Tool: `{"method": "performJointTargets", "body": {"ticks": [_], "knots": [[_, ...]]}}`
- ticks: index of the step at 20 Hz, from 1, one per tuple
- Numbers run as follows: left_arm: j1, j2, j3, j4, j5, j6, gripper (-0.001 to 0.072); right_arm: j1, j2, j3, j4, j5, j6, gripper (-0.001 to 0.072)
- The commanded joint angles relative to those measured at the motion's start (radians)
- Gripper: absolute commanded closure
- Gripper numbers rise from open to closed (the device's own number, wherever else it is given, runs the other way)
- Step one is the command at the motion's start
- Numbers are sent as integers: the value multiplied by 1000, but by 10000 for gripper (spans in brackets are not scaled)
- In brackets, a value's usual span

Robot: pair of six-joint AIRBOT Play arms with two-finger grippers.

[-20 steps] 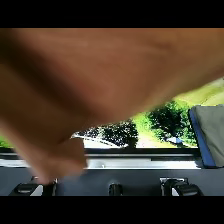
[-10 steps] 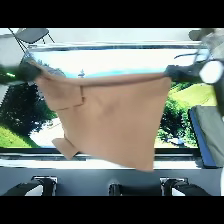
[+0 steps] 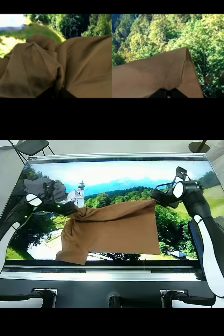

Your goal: Fold the shirts.

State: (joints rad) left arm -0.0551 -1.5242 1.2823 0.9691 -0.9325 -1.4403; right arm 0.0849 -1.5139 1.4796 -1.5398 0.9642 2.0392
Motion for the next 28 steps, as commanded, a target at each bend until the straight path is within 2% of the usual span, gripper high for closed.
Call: {"method": "performJointTargets", "body": {"ticks": [1, 2, 4, 5, 6, 7, 9, 10, 12, 16, 23, 27, 28], "knots": [[6, -30, 47, 3, -74, 2, 276, -3, -5, 16, 13, 6, -5, 324], [40, -30, 102, 37, -155, 2, 182, -16, 13, 36, 11, 45, -56, 265], [129, -29, 217, 164, -325, 2, 187, -91, 60, 45, 14, 119, -142, 264], [182, -29, 261, 245, -401, 1, 203, -146, 77, 45, 20, 175, -177, 264], [237, -27, 274, 294, -447, -11, 296, -211, 85, 45, 39, 264, -216, 265], [286, -27, 263, 299, -464, -48, 348, -267, 84, 43, 68, 357, -255, 270], [356, -28, 167, 226, -466, -71, 337, -349, 83, 3, 132, 479, -328, 287], [370, -31, 97, 181, -461, -36, 314, -374, 84, -27, 172, 521, -370, 286], [369, -44, -24, 144, -452, 41, 315, -386, 84, -81, 206, 566, -414, 284], [352, -66, -164, 79, -351, 96, 318, -384, 83, -136, 229, 575, -429, 284], [338, -92, -179, 6, -264, 109, 325, -384, 84, -143, 228, 603, -451, 283], [317, -114, -179, 6, -264, 109, 413, -384, 95, -264, 230, 596, -455, 272], [315, -117, -179, 6, -266, 109, 543, -384, 100, -306, 234, 586, -457, 271]]}}
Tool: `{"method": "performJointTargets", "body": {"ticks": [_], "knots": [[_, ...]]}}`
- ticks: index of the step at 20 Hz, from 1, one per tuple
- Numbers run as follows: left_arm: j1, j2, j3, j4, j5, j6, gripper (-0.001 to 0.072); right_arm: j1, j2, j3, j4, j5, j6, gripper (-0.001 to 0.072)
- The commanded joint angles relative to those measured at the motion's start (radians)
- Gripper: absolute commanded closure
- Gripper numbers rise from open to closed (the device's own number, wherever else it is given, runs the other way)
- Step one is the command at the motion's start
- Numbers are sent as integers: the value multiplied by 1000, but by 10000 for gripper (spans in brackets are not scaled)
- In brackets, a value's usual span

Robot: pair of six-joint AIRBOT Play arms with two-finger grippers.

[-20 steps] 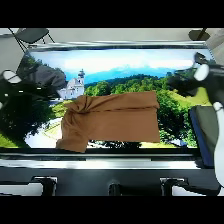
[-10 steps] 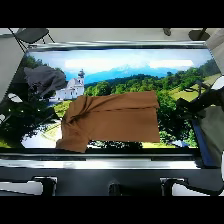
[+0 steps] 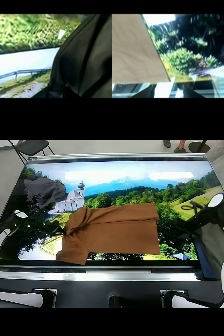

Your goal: Fold the shirts.

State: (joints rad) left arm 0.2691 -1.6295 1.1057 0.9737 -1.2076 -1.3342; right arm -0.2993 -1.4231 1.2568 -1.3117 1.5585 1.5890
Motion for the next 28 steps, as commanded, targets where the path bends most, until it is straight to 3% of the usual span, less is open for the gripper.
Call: {"method": "performJointTargets", "body": {"ticks": [1, 9, 15, 16, 17, 18, 19, 24, 28], "knots": [[-9, -13, -2, 2, 2, 4, 669, 0, 14, -125, 25, -23, -11, 271], [-5, 13, -2, 2, -23, 27, 670, 3, 14, -370, 175, -216, -38, 264], [-5, 61, -2, 2, -37, 26, 670, 138, -20, -398, 178, -356, 6, 274], [-5, 69, -2, 2, -46, 26, 670, 153, -26, -398, 179, -367, 14, 340], [-5, 76, 0, 2, -62, 26, 669, 162, -25, -397, 180, -378, 15, 589], [-5, 86, 8, 2, -85, 26, 670, 162, -17, -386, 187, -358, 14, 667], [-5, 101, 25, 2, -106, 26, 671, 160, 1, -364, 185, -350, 0, 668], [-5, 378, 313, 2, -65, -28, 671, 159, 248, 21, 67, -405, -96, 667], [-5, 664, 724, 35, 137, -66, 671, 159, 493, 463, -150, -637, -157, 667]]}}
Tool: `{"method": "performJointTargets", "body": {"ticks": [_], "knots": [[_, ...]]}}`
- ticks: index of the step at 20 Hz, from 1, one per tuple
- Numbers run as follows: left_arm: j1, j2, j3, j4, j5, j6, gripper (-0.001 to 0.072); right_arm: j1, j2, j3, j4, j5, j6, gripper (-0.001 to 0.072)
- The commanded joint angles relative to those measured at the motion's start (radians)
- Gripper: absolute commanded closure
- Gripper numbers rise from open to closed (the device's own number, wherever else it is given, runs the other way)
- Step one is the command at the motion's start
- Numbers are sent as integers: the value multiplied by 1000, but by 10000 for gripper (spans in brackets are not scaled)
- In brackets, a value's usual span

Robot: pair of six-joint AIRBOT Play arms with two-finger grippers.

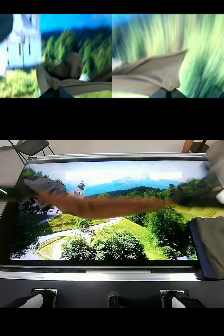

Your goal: Fold the shirts.

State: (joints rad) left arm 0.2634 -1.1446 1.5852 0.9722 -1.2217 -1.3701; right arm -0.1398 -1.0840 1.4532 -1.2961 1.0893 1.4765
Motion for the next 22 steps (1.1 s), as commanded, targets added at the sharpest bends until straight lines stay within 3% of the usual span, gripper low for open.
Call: {"method": "performJointTargets", "body": {"ticks": [1, 2, 4, 6, 11, 14, 16, 20, 22], "knots": [[1, 238, 304, 57, 237, -62, 670, 0, 208, 332, -200, -221, -40, 667], [1, 294, 342, 74, 319, -107, 671, 0, 261, 378, -212, -259, -26, 667], [1, 383, 354, 76, 380, -117, 671, 0, 348, 405, -212, -278, 28, 667], [1, 429, 354, 75, 369, -164, 671, 0, 404, 405, -217, -264, 59, 667], [1, 448, 357, 77, 367, -167, 671, 0, 438, 406, -245, -217, 71, 667], [1, 414, 357, 106, 351, -163, 671, 0, 398, 406, -262, -125, 156, 667], [1, 349, 357, 112, 261, -156, 671, 0, 323, 406, -256, 6, 177, 667], [-17, 87, 319, 114, -40, -128, 671, 1, -2, 397, -237, 409, 148, 668], [-53, -53, 211, 135, -97, -116, 670, 1, -195, 336, -194, 476, 142, 669]]}}
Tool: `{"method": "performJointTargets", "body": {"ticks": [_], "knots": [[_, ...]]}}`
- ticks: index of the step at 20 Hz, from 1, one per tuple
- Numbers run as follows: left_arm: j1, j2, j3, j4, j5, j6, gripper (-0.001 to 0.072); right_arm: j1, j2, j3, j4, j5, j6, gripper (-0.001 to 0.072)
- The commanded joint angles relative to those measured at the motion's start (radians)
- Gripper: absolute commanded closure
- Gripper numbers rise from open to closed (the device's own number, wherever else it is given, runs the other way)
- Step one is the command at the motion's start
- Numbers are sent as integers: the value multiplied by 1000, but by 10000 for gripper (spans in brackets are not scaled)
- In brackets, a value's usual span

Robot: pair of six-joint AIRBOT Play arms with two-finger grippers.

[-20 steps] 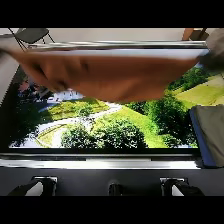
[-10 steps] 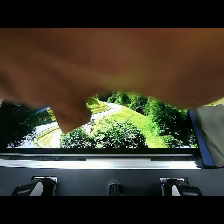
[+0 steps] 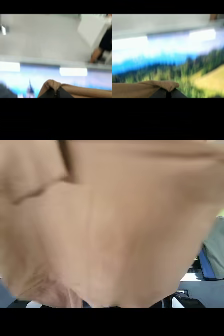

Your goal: Fold the shirts.

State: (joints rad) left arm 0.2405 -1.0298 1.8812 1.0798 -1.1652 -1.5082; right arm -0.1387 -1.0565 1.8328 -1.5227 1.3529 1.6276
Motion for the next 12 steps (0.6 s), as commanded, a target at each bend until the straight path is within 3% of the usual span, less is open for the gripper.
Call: {"method": "performJointTargets", "body": {"ticks": [1, 6, 9, 12], "knots": [[-56, -235, -167, 42, -147, 44, 670, 0, -303, -85, 52, 190, -8, 669], [-148, -568, -400, 53, 25, 61, 671, 0, -654, -139, 207, -56, 18, 668], [-162, -708, -365, -1, 124, 61, 671, 0, -721, -139, 308, -303, 28, 667], [-159, -742, -308, -32, 254, 61, 671, -2, -724, -137, 299, -539, 79, 667]]}}
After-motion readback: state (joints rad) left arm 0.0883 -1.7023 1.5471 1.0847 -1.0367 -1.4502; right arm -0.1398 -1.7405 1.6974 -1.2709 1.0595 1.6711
